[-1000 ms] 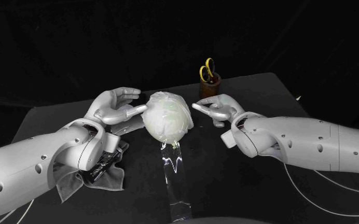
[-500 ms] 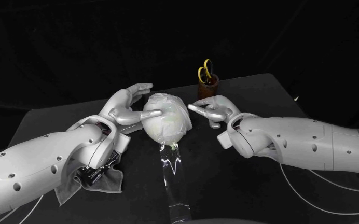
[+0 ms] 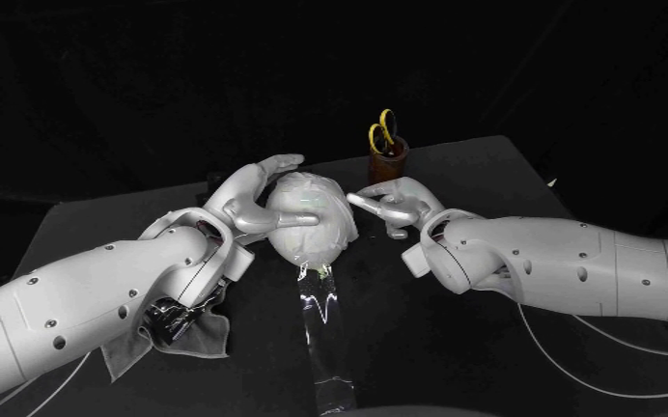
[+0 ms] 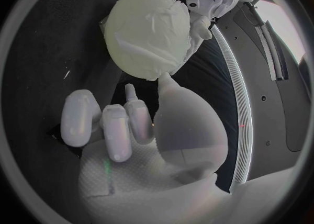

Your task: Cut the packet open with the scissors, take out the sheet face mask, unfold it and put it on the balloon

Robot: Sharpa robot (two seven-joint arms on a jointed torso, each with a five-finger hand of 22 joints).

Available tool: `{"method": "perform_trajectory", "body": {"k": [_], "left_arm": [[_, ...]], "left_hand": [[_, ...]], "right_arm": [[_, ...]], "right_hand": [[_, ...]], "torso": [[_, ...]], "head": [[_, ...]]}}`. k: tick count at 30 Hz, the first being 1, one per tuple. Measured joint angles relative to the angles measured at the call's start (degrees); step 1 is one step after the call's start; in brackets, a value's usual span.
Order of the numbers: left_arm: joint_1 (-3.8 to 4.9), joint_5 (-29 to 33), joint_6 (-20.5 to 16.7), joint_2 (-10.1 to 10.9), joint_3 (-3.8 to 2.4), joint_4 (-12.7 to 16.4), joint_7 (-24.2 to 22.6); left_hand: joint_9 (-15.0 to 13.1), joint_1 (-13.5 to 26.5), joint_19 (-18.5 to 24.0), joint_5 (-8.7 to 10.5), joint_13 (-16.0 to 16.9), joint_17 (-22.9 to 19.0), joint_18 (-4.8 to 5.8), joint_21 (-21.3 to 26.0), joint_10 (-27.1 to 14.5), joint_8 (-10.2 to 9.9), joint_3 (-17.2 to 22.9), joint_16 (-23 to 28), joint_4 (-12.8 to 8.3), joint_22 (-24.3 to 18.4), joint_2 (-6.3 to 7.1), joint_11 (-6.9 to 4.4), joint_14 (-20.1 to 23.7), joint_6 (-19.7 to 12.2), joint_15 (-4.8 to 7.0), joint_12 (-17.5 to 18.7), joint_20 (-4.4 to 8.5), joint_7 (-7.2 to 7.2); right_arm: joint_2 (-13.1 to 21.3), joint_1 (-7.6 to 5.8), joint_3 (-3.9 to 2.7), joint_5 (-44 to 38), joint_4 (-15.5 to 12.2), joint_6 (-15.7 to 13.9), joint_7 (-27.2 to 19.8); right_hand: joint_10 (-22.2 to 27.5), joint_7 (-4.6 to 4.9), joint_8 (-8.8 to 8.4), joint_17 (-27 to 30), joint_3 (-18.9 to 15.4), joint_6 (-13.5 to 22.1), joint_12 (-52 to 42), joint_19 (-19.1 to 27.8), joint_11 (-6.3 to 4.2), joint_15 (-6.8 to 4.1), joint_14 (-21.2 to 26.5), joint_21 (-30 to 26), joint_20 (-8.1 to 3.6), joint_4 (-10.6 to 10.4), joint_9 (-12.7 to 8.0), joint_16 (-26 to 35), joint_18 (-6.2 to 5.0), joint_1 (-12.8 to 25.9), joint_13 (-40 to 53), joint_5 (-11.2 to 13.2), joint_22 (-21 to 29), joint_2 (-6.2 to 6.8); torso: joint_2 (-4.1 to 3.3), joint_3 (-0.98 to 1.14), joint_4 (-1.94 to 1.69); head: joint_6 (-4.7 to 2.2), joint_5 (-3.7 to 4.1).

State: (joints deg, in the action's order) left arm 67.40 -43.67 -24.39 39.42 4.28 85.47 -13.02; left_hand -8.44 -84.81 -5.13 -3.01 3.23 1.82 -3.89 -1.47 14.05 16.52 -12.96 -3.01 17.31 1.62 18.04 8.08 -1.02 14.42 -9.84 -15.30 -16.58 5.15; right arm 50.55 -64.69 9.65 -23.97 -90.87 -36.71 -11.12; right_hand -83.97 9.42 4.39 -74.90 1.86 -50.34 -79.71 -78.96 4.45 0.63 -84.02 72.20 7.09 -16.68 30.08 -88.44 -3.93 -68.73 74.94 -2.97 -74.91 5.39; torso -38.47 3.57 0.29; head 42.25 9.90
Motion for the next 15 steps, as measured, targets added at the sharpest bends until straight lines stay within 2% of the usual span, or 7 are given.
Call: {"method": "perform_trajectory", "body": {"k": [6, 15], "left_arm": [[0.08, -2.83, 1.41, -0.56, -0.03, -0.24, 1.11], [0.13, -5.4, 3.08, -1.06, -0.06, -1.24, 2.55]], "left_hand": [[-0.75, 0.0, 0.21, 0.0, -0.25, -0.59, 0.0, 0.22, -0.93, 1.55, 0.0, 0.76, 0.0, -0.06, 0.0, -2.17, 0.3, 1.91, 0.31, 0.7, 0.21, 1.0], [-1.26, -0.78, 0.21, 0.0, -0.25, -0.51, 0.0, 0.22, -0.61, 2.59, 0.0, 1.03, 0.0, -0.06, -0.08, -2.66, 0.3, 3.3, 0.31, 0.7, 0.21, 1.58]], "right_arm": [[-0.11, 0.0, 0.0, 0.0, 0.01, 0.16, 0.07], [-0.26, 0.0, 0.0, 0.0, 0.01, 0.42, 0.2]], "right_hand": [[-0.13, -0.01, 0.0, -0.01, -0.22, 0.0, 0.0, 0.0, 0.13, 0.0, 0.0, 0.0, 0.0, -0.05, -0.03, 0.0, 0.01, 0.28, -0.04, 0.0, -0.02, -0.28], [-0.17, -0.01, 0.0, -0.05, -0.91, -0.01, 0.0, 0.0, 0.17, 0.0, 0.0, 0.0, 0.0, 0.01, -0.12, 0.01, 0.02, 0.51, -0.01, 0.0, -0.04, -0.51]], "torso": [[0.01, 0.02, 0.01], [0.04, 0.04, 0.02]], "head": [[0.1, 0.05], [0.14, 0.09]]}}
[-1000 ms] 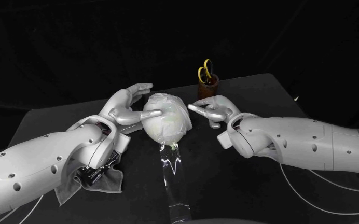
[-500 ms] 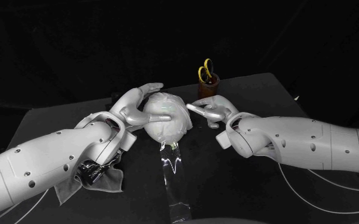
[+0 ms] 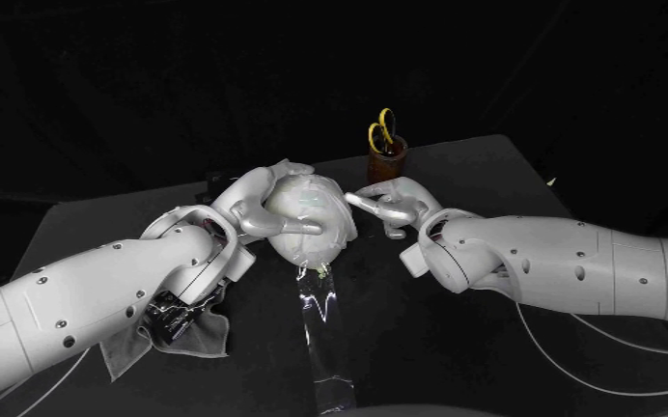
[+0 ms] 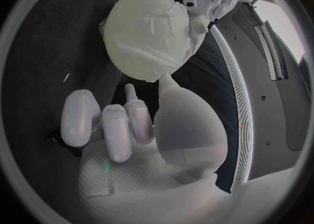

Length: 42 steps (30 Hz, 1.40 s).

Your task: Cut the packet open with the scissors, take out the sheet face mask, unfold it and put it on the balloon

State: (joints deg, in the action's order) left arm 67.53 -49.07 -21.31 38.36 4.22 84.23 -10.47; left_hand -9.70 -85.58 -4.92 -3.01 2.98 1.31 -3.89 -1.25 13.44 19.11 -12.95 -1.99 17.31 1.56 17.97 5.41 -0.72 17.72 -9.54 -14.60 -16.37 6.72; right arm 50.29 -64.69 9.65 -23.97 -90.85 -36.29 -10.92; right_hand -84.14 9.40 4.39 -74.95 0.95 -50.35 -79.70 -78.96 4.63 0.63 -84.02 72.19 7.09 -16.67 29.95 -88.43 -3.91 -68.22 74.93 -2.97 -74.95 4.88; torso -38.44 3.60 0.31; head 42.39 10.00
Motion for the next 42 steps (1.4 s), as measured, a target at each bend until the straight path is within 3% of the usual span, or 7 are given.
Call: {"method": "perform_trajectory", "body": {"k": [14, 26, 42], "left_arm": [[0.1, -1.82, 1.37, 0.13, -0.07, -1.02, 1.42], [0.15, -2.64, 1.83, 0.83, -0.1, -0.99, 1.91], [0.16, -3.08, 2.12, 1.1, -0.1, -1.07, 2.37]], "left_hand": [[-0.87, -1.82, 0.2, 0.0, 0.05, 0.02, -0.01, 0.0, 0.43, 1.82, 0.0, 0.0, 0.0, -0.05, -0.1, 0.01, 0.19, 2.76, 0.63, -0.21, 0.2, 1.16], [-1.22, -3.3, 0.2, 0.0, 0.05, -0.04, -0.01, -0.01, 0.43, 2.5, 0.0, 0.0, 0.0, -0.05, -0.08, 0.01, 0.4, 3.99, 0.84, -0.21, 0.2, 1.17], [-1.22, -3.98, 0.19, 0.0, 0.04, -0.03, -0.01, -0.01, 0.43, 2.5, 0.0, 0.0, 0.0, -0.09, -0.31, 0.01, 0.2, 4.39, 1.04, -0.21, 0.2, 1.17]], "right_arm": [[-0.84, 0.0, 0.0, -0.08, 0.41, 0.46, 0.58], [-2.12, 0.0, 0.0, -0.3, 1.08, 0.5, 1.21], [-4.0, -0.03, -0.05, -1.98, 2.92, -0.58, 3.52]], "right_hand": [[0.01, 0.2, -0.21, 0.02, -0.71, 0.21, 0.01, 0.2, -0.01, 0.0, 0.0, -0.23, 0.2, 0.07, -0.14, 0.03, 0.05, 0.0, 0.02, 0.0, 0.03, 0.0], [0.02, 0.2, -0.2, 0.04, -1.35, 0.21, 0.34, 0.2, -0.02, 0.2, 0.2, -0.66, 0.2, 0.08, -0.29, 0.23, 0.08, -0.01, -0.03, 0.0, 0.03, -0.01], [0.32, 0.23, -0.2, 0.0, -3.64, -0.21, -0.12, 0.2, 0.09, 0.41, 0.0, -0.43, 0.2, 0.94, -0.74, -0.11, 0.44, -5.88, 0.03, 0.0, 0.0, -2.31]], "torso": [[0.02, 0.01, -0.01], [0.01, -0.01, -0.05], [-0.02, 0.01, -0.02]], "head": [[0.11, 0.18], [0.01, 0.25], [0.1, 0.33]]}}
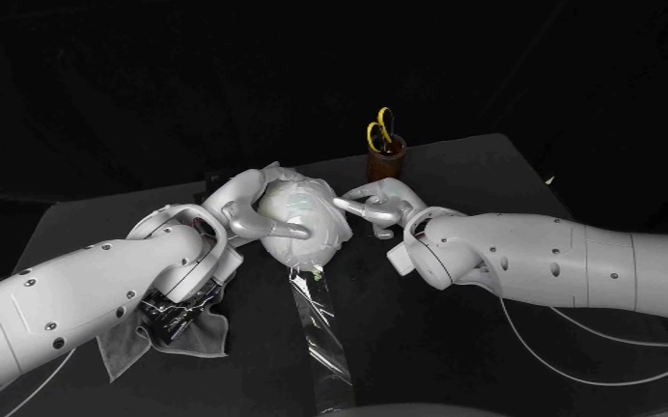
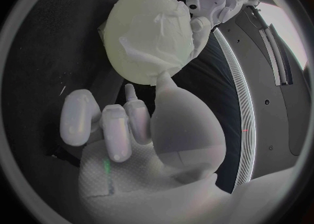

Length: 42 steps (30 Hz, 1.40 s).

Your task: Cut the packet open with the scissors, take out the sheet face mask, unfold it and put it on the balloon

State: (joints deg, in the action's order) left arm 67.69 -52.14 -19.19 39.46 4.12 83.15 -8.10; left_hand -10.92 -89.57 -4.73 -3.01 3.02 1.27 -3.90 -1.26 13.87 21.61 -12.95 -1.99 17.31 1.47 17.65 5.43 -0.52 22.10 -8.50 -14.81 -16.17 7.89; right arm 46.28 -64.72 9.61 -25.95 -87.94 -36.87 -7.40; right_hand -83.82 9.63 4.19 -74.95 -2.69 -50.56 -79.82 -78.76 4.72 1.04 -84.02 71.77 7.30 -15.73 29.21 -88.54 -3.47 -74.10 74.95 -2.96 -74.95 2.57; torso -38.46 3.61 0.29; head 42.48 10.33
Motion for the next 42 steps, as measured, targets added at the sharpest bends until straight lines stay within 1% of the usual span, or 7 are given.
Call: {"method": "perform_trajectory", "body": {"k": [4, 11, 14, 23, 34, 39, 42], "left_arm": [[0.01, -0.12, 0.06, 0.03, 0.0, -0.15, 0.14], [0.03, -0.43, 0.23, 0.02, -0.01, -0.44, 0.36], [0.04, -0.54, 0.29, 0.02, -0.02, -0.49, 0.43], [0.05, -0.75, 0.39, 0.06, -0.02, -0.45, 0.57], [0.05, -0.77, 0.47, 0.14, -0.02, -0.42, 0.57], [0.05, -0.77, 0.5, 0.45, -0.02, -0.31, 0.57], [0.05, -0.77, 0.52, 0.79, 0.0, -0.19, 0.56]], "left_hand": [[0.0, -0.33, 0.21, 0.0, 0.0, 0.0, 0.0, 0.0, 0.2, 0.0, 0.0, 0.0, 0.0, 0.0, 0.33, 0.2, 0.0, 0.21, 0.0, 0.0, 0.21, 0.21], [0.01, -1.24, 0.21, 0.0, 0.0, 0.0, 0.0, 0.0, 0.2, 0.0, 0.0, 0.0, 0.0, -0.05, -0.03, 0.2, 0.21, 0.22, 0.2, 0.0, 0.21, 0.21], [0.01, -1.47, 0.21, 0.0, 0.0, 0.0, 0.0, 0.0, 0.2, 0.0, 0.0, 0.0, 0.0, -0.05, 0.2, 0.2, 0.21, 0.21, 0.2, 0.0, 0.21, 0.21], [0.05, -1.76, 0.21, 0.0, 0.0, 0.01, 0.0, -0.01, 0.2, -0.02, 0.0, 0.0, 0.0, -0.05, -0.04, 0.2, 0.21, 0.42, 0.2, 0.0, 0.21, 0.42], [0.06, -1.76, 0.36, 0.0, 0.0, 0.01, 0.0, -0.01, 0.2, -0.02, 0.0, 0.0, 0.0, -0.04, -0.04, 0.2, 0.21, 0.42, 0.2, 0.0, 0.05, 0.42], [0.07, -1.76, 0.36, 0.0, 0.0, 0.01, 0.0, -0.01, 0.2, -0.02, 0.0, 0.0, 0.0, -0.04, -0.04, 0.2, 0.2, 0.42, 0.2, 0.0, 0.05, 0.42], [0.07, -1.76, 0.36, 0.0, 0.0, 0.01, 0.0, -0.01, 0.2, -0.02, 0.0, 0.0, 0.0, -0.04, -0.04, 0.2, 0.2, 0.42, 0.2, 0.0, 0.05, 0.41]], "right_arm": [[-0.4, -0.01, -0.01, -0.66, 0.6, -0.82, 0.91], [-1.06, -0.02, -0.01, -1.5, 1.47, -2.34, 2.03], [-1.28, -0.02, -0.01, -1.7, 1.72, -2.89, 2.35], [-2.44, -0.14, -0.04, -2.59, 2.75, -4.97, 3.6], [-2.73, -0.93, -0.12, -4.31, 3.69, -7.61, 5.64], [-1.59, -1.03, -0.13, -4.44, 2.48, -7.9, 5.66], [-0.55, -1.06, -0.13, -4.04, 0.99, -7.72, 5.05]], "right_hand": [[0.0, -0.17, 0.22, 0.0, -0.39, -0.57, -0.36, -0.23, 0.0, 0.0, 0.0, 0.41, -0.23, 0.22, 0.0, 0.0, 0.01, -1.46, 0.04, 0.0, 0.0, -0.62], [-0.21, -0.69, 1.11, 0.04, -1.41, -1.96, -1.11, -0.96, -0.23, 0.05, 0.05, 1.29, -0.52, -0.48, -0.01, -0.35, 0.05, -2.54, 0.14, 0.0, 0.04, -1.69], [-0.21, -0.92, 1.34, 0.05, -1.91, -2.57, -1.55, -1.17, -0.23, -0.44, -0.01, 1.58, -0.74, -0.64, -0.01, -0.36, 0.06, -2.82, 0.11, 0.0, 0.05, -1.98], [-0.08, -2.2, 3.34, 0.04, -2.98, -5.32, -3.85, -2.49, -1.37, -1.23, 0.04, 3.73, -1.65, -0.33, 0.4, -0.92, 0.17, -4.35, 0.18, 0.0, 0.02, -3.51], [-0.02, -2.57, 4.0, 0.0, -3.5, -6.26, -5.43, -3.65, -1.87, -1.73, 0.15, 5.45, -2.18, 0.42, 0.39, -1.22, 0.46, -6.59, 0.21, -0.02, 0.0, -5.11], [-0.01, -2.57, 4.0, 0.0, -2.81, -6.26, -5.71, -3.93, -1.88, -1.87, 0.19, 5.76, -2.26, 1.11, 0.03, -1.22, 0.47, -7.2, 0.21, -0.02, 0.01, -5.29], [-0.01, -2.12, 4.0, 0.0, -2.81, -5.8, -5.77, -3.93, -1.88, -1.88, 0.18, 5.76, -2.26, 1.11, -0.37, -1.21, 0.49, -7.2, 0.21, -0.02, 0.01, -5.29]], "torso": [[0.01, 0.0, 0.01], [0.01, 0.02, 0.01], [0.0, 0.02, 0.03], [-0.01, 0.0, 0.01], [0.05, -0.02, -0.03], [0.05, 0.0, -0.02], [0.04, 0.01, 0.01]], "head": [[0.13, 0.01], [0.26, -0.03], [0.3, 0.03], [0.48, 0.1], [0.43, 0.32], [0.36, 0.33], [0.27, 0.35]]}}
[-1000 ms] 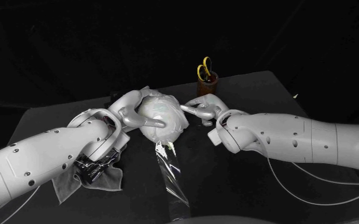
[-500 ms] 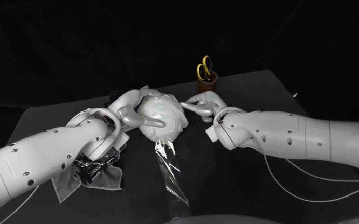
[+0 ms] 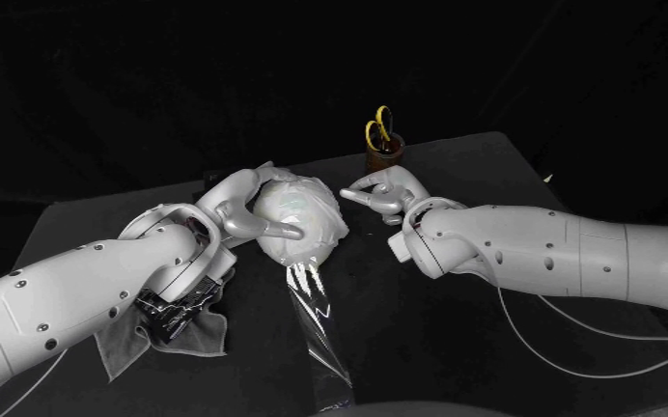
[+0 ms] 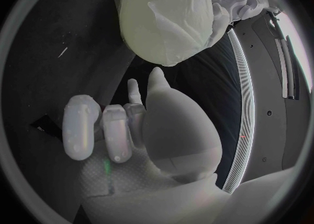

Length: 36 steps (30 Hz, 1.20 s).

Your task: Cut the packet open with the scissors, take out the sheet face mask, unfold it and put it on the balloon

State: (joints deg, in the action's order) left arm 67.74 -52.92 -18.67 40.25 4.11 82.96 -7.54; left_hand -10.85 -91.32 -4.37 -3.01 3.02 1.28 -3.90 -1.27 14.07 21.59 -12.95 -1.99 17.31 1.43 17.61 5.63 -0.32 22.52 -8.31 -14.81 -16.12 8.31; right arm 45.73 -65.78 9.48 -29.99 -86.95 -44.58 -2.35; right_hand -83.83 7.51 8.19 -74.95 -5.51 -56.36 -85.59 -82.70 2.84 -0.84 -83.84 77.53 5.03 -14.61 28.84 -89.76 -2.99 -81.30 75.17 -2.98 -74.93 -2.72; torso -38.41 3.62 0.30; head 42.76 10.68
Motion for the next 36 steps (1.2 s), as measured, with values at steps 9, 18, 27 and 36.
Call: {"method": "perform_trajectory", "body": {"k": [9, 18, 27, 36], "left_arm": [[-0.01, 0.0, 0.07, 1.09, 0.03, 0.55, -0.02], [-0.03, 0.01, 0.31, 1.9, 0.07, 0.72, 0.0], [-0.03, 0.02, 0.49, 2.17, 0.08, 0.91, 0.04], [-0.03, 0.06, 0.55, 2.28, 0.08, 0.98, 0.09]], "left_hand": [[0.02, -0.59, 0.0, 0.0, 0.0, 0.0, 0.0, 0.0, 0.0, 0.0, 0.0, 0.0, 0.0, -0.06, 0.12, 0.0, -0.21, 0.14, 0.21, 0.0, 0.0, -0.15], [0.03, -0.58, 0.0, 0.0, 0.0, 0.0, 0.0, 0.0, 0.0, 0.0, 0.0, 0.0, 0.0, -0.06, 0.12, 0.0, -0.21, 0.2, 0.21, 0.0, 0.0, -0.21], [0.04, -0.58, -0.01, 0.0, 0.0, 0.0, -0.01, 0.0, 0.0, -0.06, 0.0, 0.0, 0.0, -0.05, 0.12, 0.0, -0.21, 0.19, 0.21, 0.0, 0.0, -0.21], [0.04, -0.58, -0.01, 0.0, 0.0, 0.0, -0.01, 0.0, 0.0, -0.1, 0.0, 0.0, 0.0, -0.05, 0.12, 0.0, -0.21, 0.19, 0.21, 0.0, 0.01, -0.22]], "right_arm": [[3.23, 0.01, 0.01, 3.17, -4.91, 3.57, -3.93], [3.46, 0.19, 0.04, 5.93, -6.42, 7.53, -6.73], [1.87, 0.25, 0.04, 6.95, -5.11, 8.86, -7.87], [0.99, 0.25, 0.04, 6.74, -4.48, 8.98, -7.94]], "right_hand": [[0.12, 0.15, -0.9, 0.04, 0.32, 0.59, -2.53, -1.04, -0.09, 0.0, 0.0, 2.27, 0.19, 0.32, -0.67, 0.08, 0.03, -0.61, -0.23, 0.0, 0.03, -0.6], [-0.11, 0.53, -1.36, 0.04, 0.16, 0.98, -3.56, -1.04, 0.18, 0.01, 0.0, 3.12, 0.19, 0.48, -1.26, -0.05, 0.05, -0.91, -0.18, 0.0, 0.0, -0.91], [-0.02, 0.97, -2.23, 0.0, -0.38, 1.43, -3.93, -1.23, 0.29, 0.23, -0.18, 3.12, 0.41, 1.02, -1.79, -0.04, 0.13, -1.56, 0.06, 0.0, -0.01, -1.02], [-0.11, 1.17, -2.47, 0.0, -1.04, 1.62, -4.0, -1.22, 0.62, 0.26, -0.18, 3.12, 0.42, 1.33, -2.13, 0.0, 0.4, -2.48, 0.04, 0.0, 0.0, -0.66]], "torso": [[-0.01, 0.02, 0.07], [0.02, 0.02, -0.02], [-0.03, -0.01, -0.08], [-0.03, -0.02, -0.07]], "head": [[-0.08, 0.2], [-0.15, 0.53], [-0.2, 0.51], [-0.09, 0.24]]}}
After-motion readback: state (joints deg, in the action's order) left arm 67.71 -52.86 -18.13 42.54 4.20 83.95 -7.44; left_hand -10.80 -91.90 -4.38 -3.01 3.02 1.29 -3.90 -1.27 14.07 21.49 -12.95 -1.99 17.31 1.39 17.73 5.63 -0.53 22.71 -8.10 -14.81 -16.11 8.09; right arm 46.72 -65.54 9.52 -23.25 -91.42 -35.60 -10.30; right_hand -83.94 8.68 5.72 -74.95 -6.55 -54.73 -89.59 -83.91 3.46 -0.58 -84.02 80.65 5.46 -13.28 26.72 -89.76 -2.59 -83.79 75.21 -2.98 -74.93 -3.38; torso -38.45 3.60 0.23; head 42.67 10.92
